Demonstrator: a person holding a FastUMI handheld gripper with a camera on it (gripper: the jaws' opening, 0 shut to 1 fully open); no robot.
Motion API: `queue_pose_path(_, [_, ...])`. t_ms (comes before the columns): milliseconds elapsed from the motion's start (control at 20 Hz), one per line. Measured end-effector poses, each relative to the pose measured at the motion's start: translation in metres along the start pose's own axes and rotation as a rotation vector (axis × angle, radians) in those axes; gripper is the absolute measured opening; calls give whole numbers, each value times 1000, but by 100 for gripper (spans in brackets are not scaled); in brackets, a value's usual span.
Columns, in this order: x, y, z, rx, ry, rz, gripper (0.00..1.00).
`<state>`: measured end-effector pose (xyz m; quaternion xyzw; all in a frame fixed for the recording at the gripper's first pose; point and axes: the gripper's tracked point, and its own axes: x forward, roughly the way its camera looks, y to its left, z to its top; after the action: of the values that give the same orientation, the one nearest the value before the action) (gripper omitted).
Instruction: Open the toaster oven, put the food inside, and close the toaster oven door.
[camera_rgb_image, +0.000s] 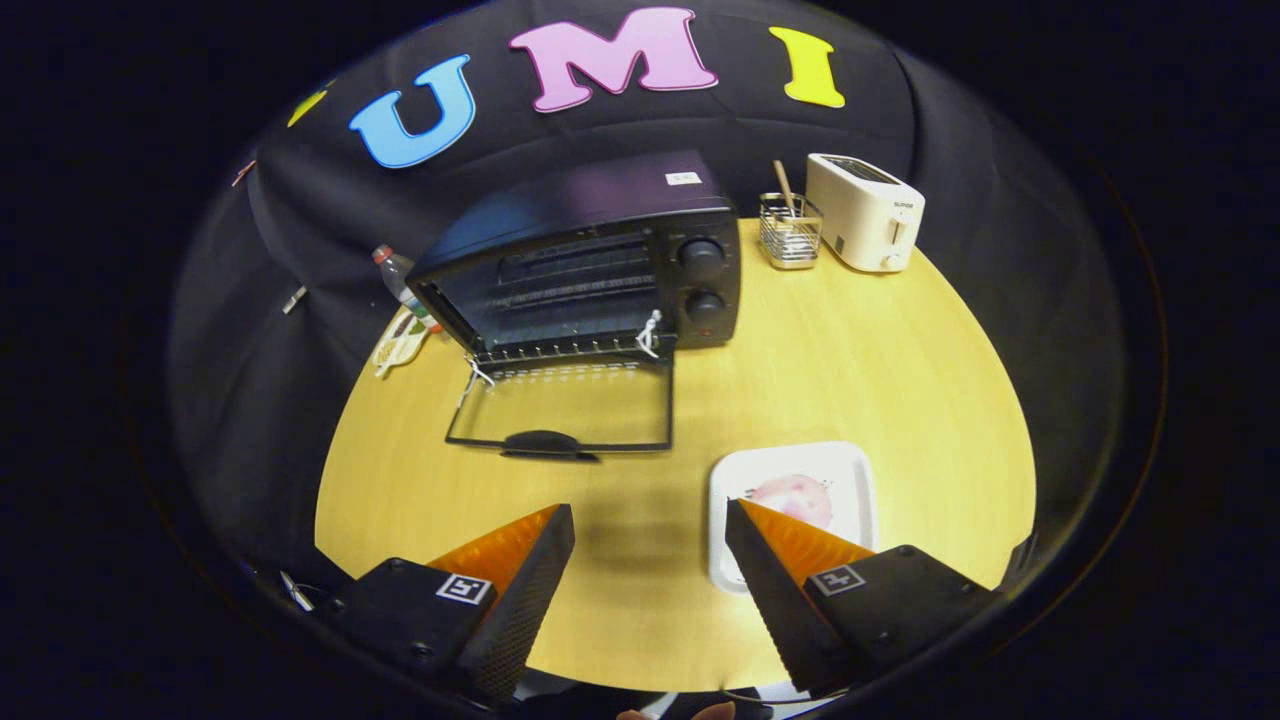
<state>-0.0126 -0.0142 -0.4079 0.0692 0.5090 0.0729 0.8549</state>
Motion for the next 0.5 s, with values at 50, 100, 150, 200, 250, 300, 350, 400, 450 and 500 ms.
queue_pose_path(50, [-2,-16,-2,-3,32,-2,99])
queue_pose_path(100, [-4,-30,-4,5,71,1,99])
queue_pose_path(150, [-3,-45,-9,18,106,0,99])
queue_pose_path(200, [-2,-63,-12,26,139,-8,99])
queue_pose_path(250, [3,-82,-15,30,164,-24,99])
queue_pose_path(300, [8,-100,-17,30,189,-39,99])
queue_pose_path(350, [14,-116,-21,30,217,-50,99])
queue_pose_path(400, [19,-132,-25,37,246,-64,99])
queue_pose_path(450, [27,-145,-29,50,271,-76,99])
queue_pose_path(500, [36,-152,-29,68,283,-73,99])
